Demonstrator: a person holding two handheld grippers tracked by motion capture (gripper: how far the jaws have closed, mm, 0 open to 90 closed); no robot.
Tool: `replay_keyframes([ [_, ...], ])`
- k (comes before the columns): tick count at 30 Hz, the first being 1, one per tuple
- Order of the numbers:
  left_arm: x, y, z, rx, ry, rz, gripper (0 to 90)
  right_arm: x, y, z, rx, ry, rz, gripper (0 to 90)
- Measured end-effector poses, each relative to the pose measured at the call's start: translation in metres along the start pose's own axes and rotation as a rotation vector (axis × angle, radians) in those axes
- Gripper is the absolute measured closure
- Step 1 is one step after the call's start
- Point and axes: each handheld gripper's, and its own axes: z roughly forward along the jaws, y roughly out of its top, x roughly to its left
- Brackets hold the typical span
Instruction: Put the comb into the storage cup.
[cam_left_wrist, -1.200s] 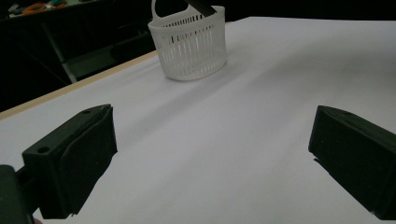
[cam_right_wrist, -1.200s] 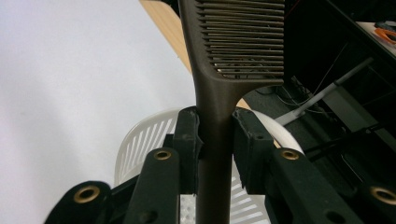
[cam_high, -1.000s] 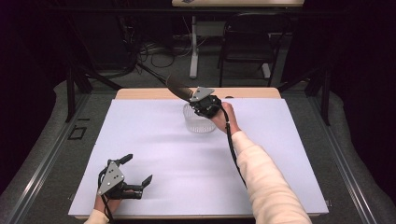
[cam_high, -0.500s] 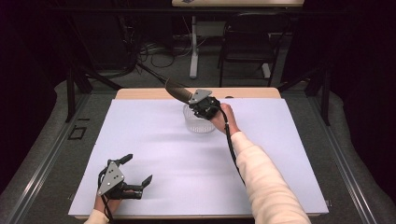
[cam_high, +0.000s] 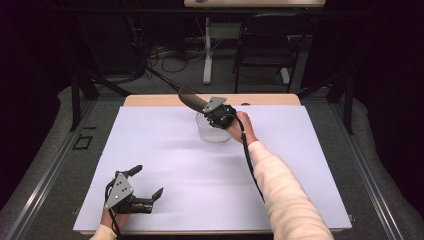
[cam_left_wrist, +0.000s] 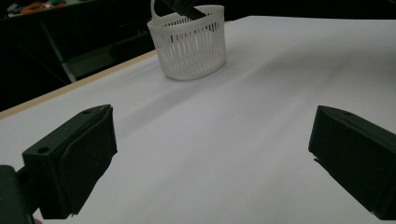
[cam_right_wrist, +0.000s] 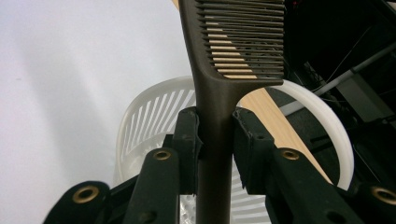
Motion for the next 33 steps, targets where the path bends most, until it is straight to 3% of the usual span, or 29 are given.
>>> replay_keyframes([
  [21,0.000,0.000,0.000,-0.001,-0.001,0.002,1.0,0.002,-0.004,0.008,0.021,0.010,-0.011,72.0],
  [31,0.000,0.000,-0.001,-0.004,0.001,0.004,1.0,0.002,-0.008,0.010,0.033,0.009,-0.004,71.9],
  [33,0.000,0.000,-0.001,-0.005,0.001,0.001,1.0,0.003,-0.009,0.010,0.027,0.010,0.014,68.6],
])
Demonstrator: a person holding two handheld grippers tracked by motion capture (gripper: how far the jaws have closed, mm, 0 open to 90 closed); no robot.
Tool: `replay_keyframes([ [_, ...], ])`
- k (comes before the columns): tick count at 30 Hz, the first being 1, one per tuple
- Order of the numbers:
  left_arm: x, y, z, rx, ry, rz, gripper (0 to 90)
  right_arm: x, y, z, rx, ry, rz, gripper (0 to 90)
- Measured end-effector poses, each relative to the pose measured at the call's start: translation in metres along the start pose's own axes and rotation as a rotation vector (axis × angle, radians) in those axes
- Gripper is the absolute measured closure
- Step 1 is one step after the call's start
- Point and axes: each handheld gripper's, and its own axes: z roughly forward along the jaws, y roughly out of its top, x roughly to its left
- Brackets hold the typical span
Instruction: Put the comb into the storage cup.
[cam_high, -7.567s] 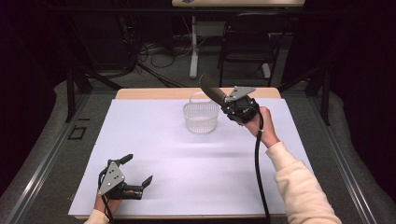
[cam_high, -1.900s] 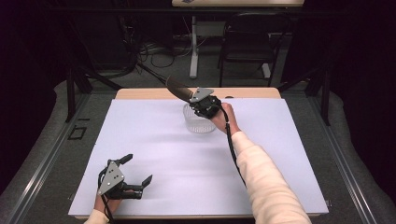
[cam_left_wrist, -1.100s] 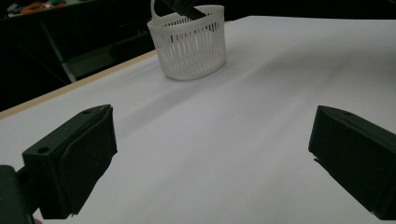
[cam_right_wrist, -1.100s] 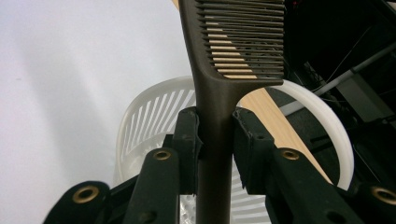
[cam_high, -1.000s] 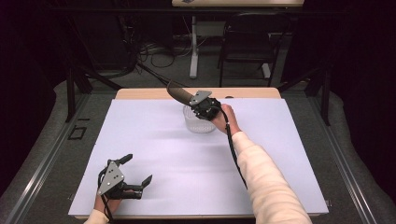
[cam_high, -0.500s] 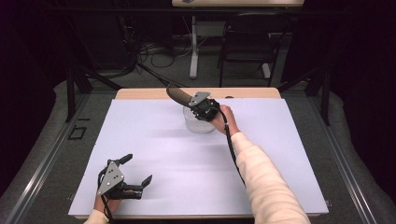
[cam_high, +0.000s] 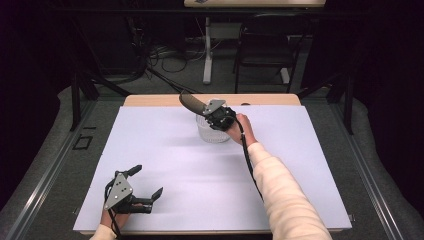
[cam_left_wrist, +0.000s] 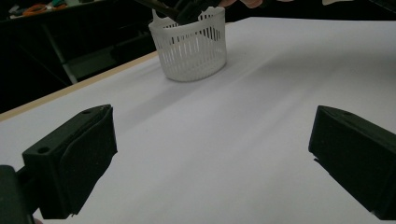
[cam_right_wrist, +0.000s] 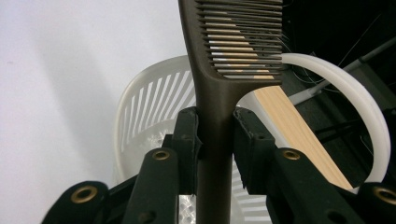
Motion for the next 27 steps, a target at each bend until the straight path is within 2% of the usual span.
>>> replay_keyframes([
  [3,0.000,0.000,-0.001,-0.001,0.001,0.003,1.0,0.000,0.001,-0.004,0.011,0.009,0.013,57.7],
  [9,0.000,0.001,-0.001,-0.003,-0.002,0.005,1.0,0.002,-0.001,-0.027,-0.019,0.012,0.049,48.2],
  [14,0.000,0.001,0.000,-0.003,0.001,0.002,1.0,-0.001,-0.004,-0.040,-0.032,0.040,0.100,37.7],
  [19,0.000,0.001,0.000,-0.003,-0.002,0.007,1.0,-0.005,-0.007,-0.051,-0.026,0.060,0.151,33.1],
  [25,-0.001,0.001,0.002,0.001,-0.002,0.007,1.0,-0.007,-0.013,-0.062,-0.021,0.090,0.176,26.6],
  [27,0.000,0.001,0.001,0.001,0.003,0.007,1.0,-0.008,-0.015,-0.065,-0.017,0.093,0.185,21.7],
])
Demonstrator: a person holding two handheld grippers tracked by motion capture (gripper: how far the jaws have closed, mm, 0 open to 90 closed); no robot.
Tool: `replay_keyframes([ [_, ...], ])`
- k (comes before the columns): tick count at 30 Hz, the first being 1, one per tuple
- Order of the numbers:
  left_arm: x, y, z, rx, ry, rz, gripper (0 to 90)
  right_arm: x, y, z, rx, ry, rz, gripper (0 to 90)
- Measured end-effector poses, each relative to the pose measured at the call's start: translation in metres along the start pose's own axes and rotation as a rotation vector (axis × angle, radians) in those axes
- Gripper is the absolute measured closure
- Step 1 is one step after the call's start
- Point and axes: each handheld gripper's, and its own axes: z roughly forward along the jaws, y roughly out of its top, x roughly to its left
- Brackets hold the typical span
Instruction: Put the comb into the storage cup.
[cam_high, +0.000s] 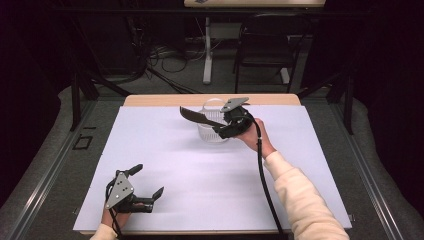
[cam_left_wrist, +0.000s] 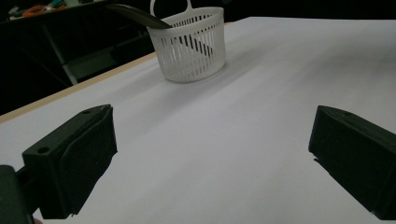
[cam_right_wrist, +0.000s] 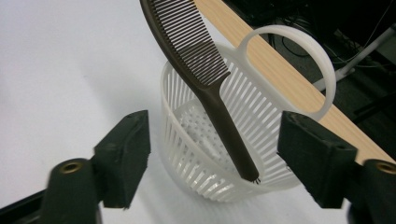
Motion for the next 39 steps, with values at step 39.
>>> replay_keyframes([
  [39,-0.001,-0.001,-0.004,-0.001,0.008,-0.008,1.0,0.008,-0.058,-0.080,0.008,0.021,0.122,0.0],
])
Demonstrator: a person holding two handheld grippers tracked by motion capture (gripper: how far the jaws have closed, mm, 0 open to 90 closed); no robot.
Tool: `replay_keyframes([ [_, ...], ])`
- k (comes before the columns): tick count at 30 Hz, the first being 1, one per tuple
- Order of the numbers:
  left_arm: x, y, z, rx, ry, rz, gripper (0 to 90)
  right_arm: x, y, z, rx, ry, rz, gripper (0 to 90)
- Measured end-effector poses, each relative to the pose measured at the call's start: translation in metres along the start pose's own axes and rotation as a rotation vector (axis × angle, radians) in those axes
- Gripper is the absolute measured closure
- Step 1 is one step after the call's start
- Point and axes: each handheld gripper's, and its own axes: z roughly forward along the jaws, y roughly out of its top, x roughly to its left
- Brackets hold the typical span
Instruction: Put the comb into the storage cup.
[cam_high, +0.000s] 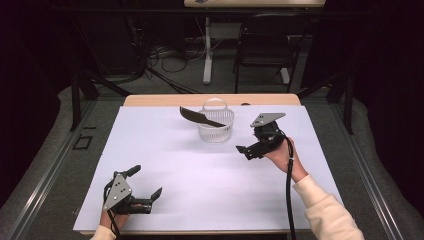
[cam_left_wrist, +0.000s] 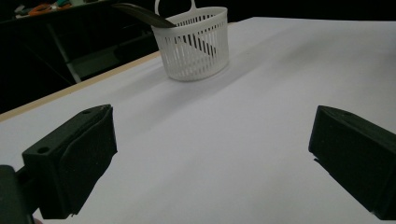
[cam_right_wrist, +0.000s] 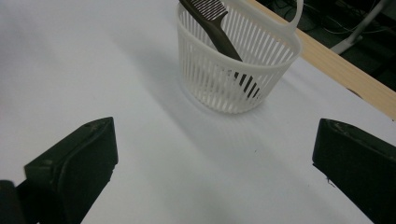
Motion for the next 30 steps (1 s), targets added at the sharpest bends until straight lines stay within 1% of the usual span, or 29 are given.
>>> replay_keyframes([
  [6,0.000,0.000,0.000,0.002,0.002,-0.001,1.0,0.004,-0.012,-0.009,0.010,0.002,-0.002,0.0],
  [9,0.000,0.000,0.000,0.002,0.001,-0.001,1.0,0.005,-0.019,-0.013,0.015,0.003,0.004,0.0],
  [15,0.000,0.000,0.000,0.002,0.001,-0.001,1.0,0.009,-0.032,-0.021,0.030,-0.008,0.003,0.0],
  [25,0.000,0.000,0.000,0.003,0.002,-0.002,0.9,0.017,-0.053,-0.037,0.026,-0.026,0.007,0.0],
  [30,0.000,0.000,0.000,0.003,0.004,0.000,0.9,0.020,-0.061,-0.041,0.029,-0.029,0.015,0.0],
])
